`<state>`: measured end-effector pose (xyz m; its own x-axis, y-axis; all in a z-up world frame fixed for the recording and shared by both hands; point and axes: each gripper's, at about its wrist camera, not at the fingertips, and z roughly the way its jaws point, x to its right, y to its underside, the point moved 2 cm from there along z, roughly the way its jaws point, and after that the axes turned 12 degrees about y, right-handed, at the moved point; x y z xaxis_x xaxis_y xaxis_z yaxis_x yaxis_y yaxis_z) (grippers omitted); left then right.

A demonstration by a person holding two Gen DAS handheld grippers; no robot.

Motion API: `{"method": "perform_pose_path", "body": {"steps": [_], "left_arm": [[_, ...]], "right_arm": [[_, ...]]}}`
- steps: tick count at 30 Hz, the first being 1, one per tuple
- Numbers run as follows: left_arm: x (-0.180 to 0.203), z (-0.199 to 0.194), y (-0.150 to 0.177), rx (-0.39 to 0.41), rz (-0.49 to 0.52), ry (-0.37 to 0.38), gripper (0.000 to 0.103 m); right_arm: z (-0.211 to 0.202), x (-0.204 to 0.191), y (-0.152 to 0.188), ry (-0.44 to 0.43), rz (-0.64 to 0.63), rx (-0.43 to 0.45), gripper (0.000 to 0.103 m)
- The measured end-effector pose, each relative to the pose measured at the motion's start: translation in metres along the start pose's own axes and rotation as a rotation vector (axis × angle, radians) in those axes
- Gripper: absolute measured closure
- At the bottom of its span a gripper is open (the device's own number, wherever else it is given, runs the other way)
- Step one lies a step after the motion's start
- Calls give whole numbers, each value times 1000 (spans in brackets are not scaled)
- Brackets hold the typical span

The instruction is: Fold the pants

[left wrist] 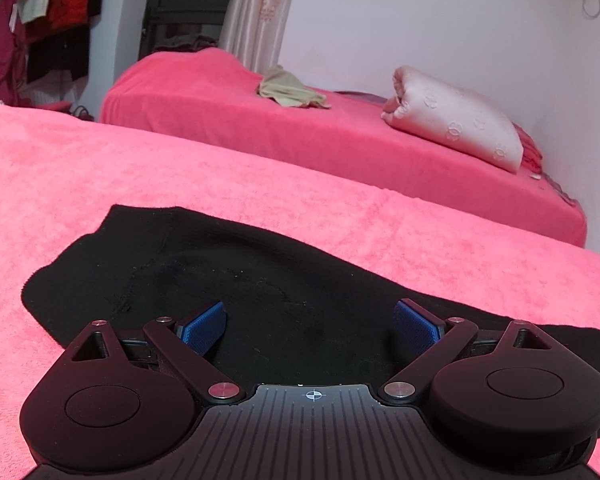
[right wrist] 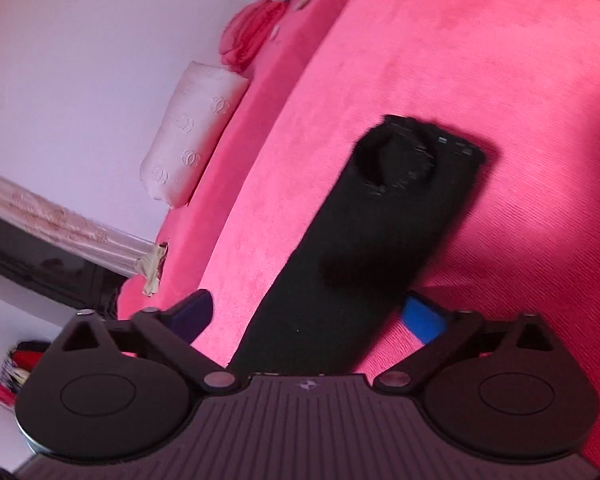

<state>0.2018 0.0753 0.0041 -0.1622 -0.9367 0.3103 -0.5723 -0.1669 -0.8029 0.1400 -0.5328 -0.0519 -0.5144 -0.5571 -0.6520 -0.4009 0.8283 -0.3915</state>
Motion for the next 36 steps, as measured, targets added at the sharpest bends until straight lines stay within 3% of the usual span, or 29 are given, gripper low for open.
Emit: {"method": "perform_pose_path", "body": {"steps": [5,8,10,12,13,14,18,21,24,26,31,33,36], "left_arm": [[-5,0,0,0,-12,-7,0],[-5,0,-1,2,-11,-9,0],[-5,0,-1,2,-10,-11,0],[-5,-1,-2,6,-11,-14,0],[-5,-2,-2,8,-13,-15,0],[-6,-2,-3,11,-15,-15,0],[-7,-6,-4,29,-14,-25,0],[-8,-8,-6,38,-17,-22,0],[-10,-12,-7,49,-19,-23,0],[-12,-17,-8,65,-19,-26,0],[-15,-21,-12,81,-34,-16,0],[-14,-23,-12,84,-36,-5,0],[-8,-28,-15,104,-29,12,0]], "right_arm": [[2,-2,8,-25,-101,117,0],[7,-8,11,7,-157,167,11],[13,-11,14,51,-200,196,39],[15,-14,17,101,-202,214,57],[14,-18,20,117,-222,225,74],[11,-26,24,131,-266,246,79],[-19,-81,60,140,-519,410,80],[-33,-141,111,86,-766,498,81],[-24,-197,175,32,-994,514,81],[-2,-226,227,43,-1176,516,81],[62,-248,352,70,-1622,448,81],[65,-250,372,76,-1689,505,84],[51,-266,367,24,-1651,563,85]]}}
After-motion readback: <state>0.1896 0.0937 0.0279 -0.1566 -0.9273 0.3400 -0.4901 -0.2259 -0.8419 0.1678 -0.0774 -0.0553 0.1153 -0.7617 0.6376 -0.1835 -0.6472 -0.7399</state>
